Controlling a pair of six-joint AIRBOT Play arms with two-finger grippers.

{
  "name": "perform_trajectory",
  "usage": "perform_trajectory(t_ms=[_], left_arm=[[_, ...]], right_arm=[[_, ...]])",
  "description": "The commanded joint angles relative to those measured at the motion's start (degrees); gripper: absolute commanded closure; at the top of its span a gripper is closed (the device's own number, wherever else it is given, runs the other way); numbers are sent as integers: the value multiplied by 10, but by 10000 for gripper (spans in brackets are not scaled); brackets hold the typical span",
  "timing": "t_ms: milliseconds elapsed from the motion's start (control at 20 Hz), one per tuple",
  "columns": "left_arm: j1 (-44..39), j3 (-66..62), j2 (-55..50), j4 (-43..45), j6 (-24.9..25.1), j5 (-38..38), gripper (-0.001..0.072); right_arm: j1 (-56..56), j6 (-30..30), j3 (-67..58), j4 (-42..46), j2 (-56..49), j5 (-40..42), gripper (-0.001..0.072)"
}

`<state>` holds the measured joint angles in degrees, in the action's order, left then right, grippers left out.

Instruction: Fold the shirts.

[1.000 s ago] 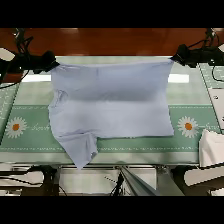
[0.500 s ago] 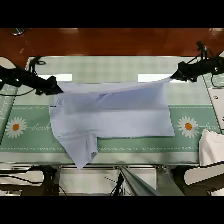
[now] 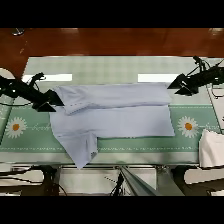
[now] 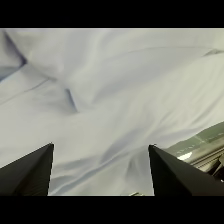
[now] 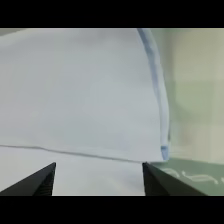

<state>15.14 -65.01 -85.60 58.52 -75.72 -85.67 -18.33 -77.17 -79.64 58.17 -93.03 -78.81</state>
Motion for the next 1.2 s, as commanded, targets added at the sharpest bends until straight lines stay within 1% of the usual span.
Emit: perform_trajectory(t_ms=[0, 50, 150, 250, 400, 450, 600, 700, 750, 800, 850, 950, 1050, 1150], left_arm=[[57, 55, 85, 50, -4, -21, 2], [78, 97, 120, 76, -4, -9, 2], [123, 190, 176, 90, -20, 15, 2], [153, 271, 211, 90, -26, 28, 2], [162, 356, 245, 84, -25, 51, 2], [161, 371, 252, 67, -23, 60, 2], [155, 410, 256, 11, -18, 92, 2], [136, 431, 256, -42, 17, 112, 4], [118, 443, 256, -57, 20, 127, 4], [98, 452, 256, -68, 21, 142, 4], [78, 459, 256, -77, 20, 155, 4], [34, 461, 256, -81, 20, 172, 4], [7, 461, 256, -81, 20, 176, 4], [-7, 461, 256, -81, 21, 171, 13]], right_arm=[[-30, -3, 50, 50, 81, -16, 88], [-38, -4, 91, 47, 116, 8, 88], [-43, -1, 202, 9, 194, 66, 89], [-36, 32, 308, -54, 259, 108, 89], [-25, 68, 414, -120, 321, 129, 88], [-26, 75, 438, -133, 336, 134, 88], [-26, 74, 466, -134, 354, 136, 89], [-26, 74, 466, -141, 355, 140, 89], [-27, 69, 465, -142, 355, 158, 89], [-37, 51, 461, -142, 355, 170, 89], [-60, 38, 447, -141, 355, 166, 89], [-130, 37, 408, -122, 355, 112, 89], [-202, 25, 398, -51, 363, 71, 89], [-242, -35, 425, 49, 382, 51, 89]])
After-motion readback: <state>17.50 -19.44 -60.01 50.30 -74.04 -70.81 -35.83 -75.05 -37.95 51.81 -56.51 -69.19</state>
